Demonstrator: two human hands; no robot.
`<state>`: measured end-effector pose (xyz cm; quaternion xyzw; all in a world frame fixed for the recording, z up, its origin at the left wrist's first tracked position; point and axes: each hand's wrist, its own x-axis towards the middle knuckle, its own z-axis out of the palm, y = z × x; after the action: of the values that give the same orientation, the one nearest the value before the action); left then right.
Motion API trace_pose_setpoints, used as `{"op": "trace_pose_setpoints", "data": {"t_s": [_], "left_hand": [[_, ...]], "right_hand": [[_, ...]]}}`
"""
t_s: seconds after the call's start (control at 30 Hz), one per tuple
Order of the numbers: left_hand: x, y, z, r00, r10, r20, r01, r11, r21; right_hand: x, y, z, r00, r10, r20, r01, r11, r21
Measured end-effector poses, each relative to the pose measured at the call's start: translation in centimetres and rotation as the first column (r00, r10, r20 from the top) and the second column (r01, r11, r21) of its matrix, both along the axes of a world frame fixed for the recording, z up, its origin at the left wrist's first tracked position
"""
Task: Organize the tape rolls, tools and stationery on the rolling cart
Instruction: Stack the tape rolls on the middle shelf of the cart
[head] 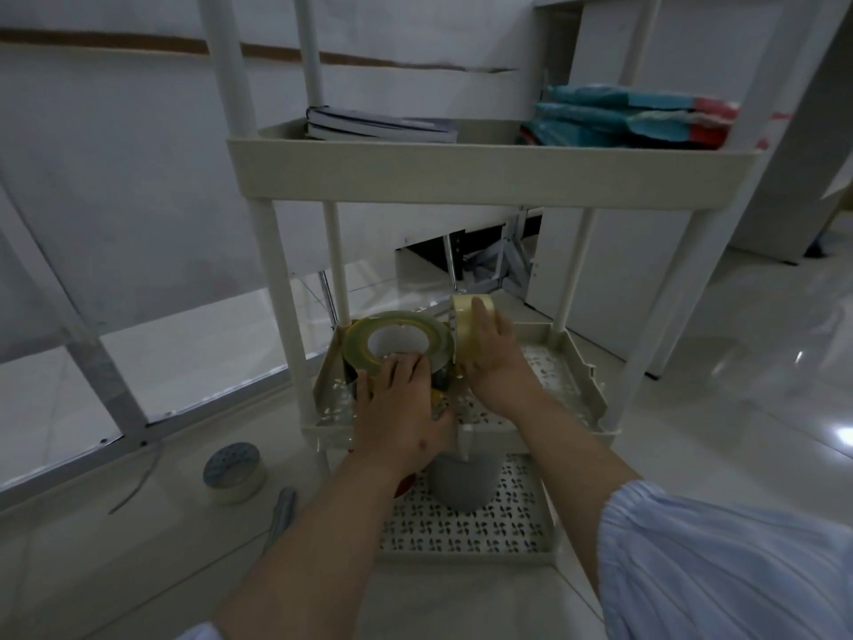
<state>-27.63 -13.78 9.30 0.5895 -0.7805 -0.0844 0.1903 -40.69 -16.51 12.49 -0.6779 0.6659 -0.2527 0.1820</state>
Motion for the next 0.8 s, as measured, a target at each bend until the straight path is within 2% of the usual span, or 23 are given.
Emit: {"op": "trace_pose_setpoints", "data": {"t_s": [0.1, 0.17, 0.3, 0.4, 0.5, 0.6, 0.67, 0.8], "left_hand": [[-0.1, 0.2, 0.6, 1.0, -0.004, 0.004, 0.004, 1.0, -0.027], [-0.4, 0.8, 1.0, 1.0, -0.01, 0.004, 0.011, 0.998, -0.055], [-1.3, 3.1, 0.9, 0.988, -0.114, -0.101, 0.096, 0.981, -0.169], [-2.5, 5.8, -0.8, 0.955, -0.22, -0.2, 0.187, 0.968, -0.169], [-4.6, 9.0, -3.6, 0.917, -0.312, -0.249, 0.271, 0.944, -0.186], [-7.1, 11.9, -6.8, 0.884, -0.413, -0.219, 0.389, 0.909, -0.146], [-8.6, 13.0, -8.7, 0.856, -0.457, -0.241, 0.456, 0.888, -0.064], [-11.1, 13.4, -11.6, 0.863, -0.437, -0.254, 0.474, 0.873, 0.11]], "right_hand": [[-0.7, 0.4, -0.3, 0.999, -0.009, -0.054, 0.008, 1.0, -0.019], [-1.0, 1.6, 0.3, 1.0, 0.0, 0.006, 0.001, 0.997, -0.081], [-2.6, 5.4, 1.9, 0.989, 0.132, -0.073, -0.144, 0.968, -0.206], [-5.0, 8.9, 1.7, 0.981, 0.19, 0.033, -0.18, 0.964, -0.196], [-7.8, 12.2, 1.1, 0.964, 0.243, 0.105, -0.237, 0.969, -0.065], [-10.5, 14.2, -0.7, 0.935, 0.35, 0.05, -0.353, 0.913, 0.204], [-12.7, 14.7, -2.8, 0.943, 0.334, 0.008, -0.319, 0.894, 0.314], [-17.3, 14.6, -7.4, 0.98, 0.198, -0.023, -0.173, 0.902, 0.395]]}}
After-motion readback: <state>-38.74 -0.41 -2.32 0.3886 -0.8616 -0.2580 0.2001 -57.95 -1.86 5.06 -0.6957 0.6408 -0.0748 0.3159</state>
